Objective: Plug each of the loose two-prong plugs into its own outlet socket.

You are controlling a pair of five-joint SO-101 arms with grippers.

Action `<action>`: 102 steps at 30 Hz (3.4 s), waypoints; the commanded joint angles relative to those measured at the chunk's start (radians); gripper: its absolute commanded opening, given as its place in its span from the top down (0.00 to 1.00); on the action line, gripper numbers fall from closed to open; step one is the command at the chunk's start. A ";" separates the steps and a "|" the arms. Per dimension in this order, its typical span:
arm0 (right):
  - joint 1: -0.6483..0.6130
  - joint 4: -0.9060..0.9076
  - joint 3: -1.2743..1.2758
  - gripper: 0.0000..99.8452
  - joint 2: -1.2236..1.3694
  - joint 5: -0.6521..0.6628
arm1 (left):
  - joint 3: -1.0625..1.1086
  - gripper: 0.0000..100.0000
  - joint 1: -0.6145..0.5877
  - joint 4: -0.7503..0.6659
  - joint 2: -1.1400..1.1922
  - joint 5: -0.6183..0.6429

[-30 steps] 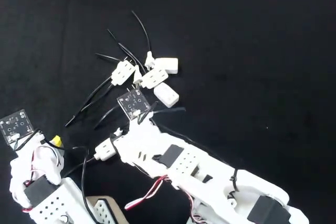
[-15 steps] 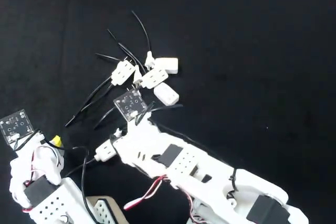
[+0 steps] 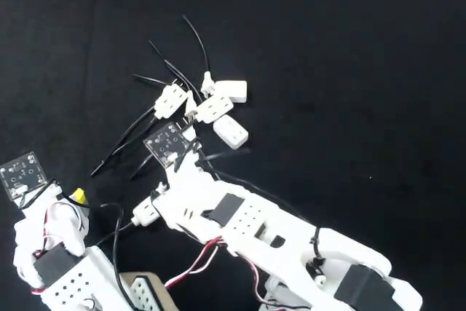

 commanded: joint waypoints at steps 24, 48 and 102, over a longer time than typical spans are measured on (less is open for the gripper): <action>-0.101 0.379 -0.174 0.99 0.097 0.120 | -0.012 0.73 0.010 -0.006 -0.005 -0.005; -0.097 0.416 -0.305 0.99 0.354 -0.046 | -0.008 0.73 0.010 -0.006 -0.005 -0.005; 0.169 0.436 -0.294 0.99 -0.065 -0.025 | -0.067 0.73 0.202 0.003 -0.003 -0.005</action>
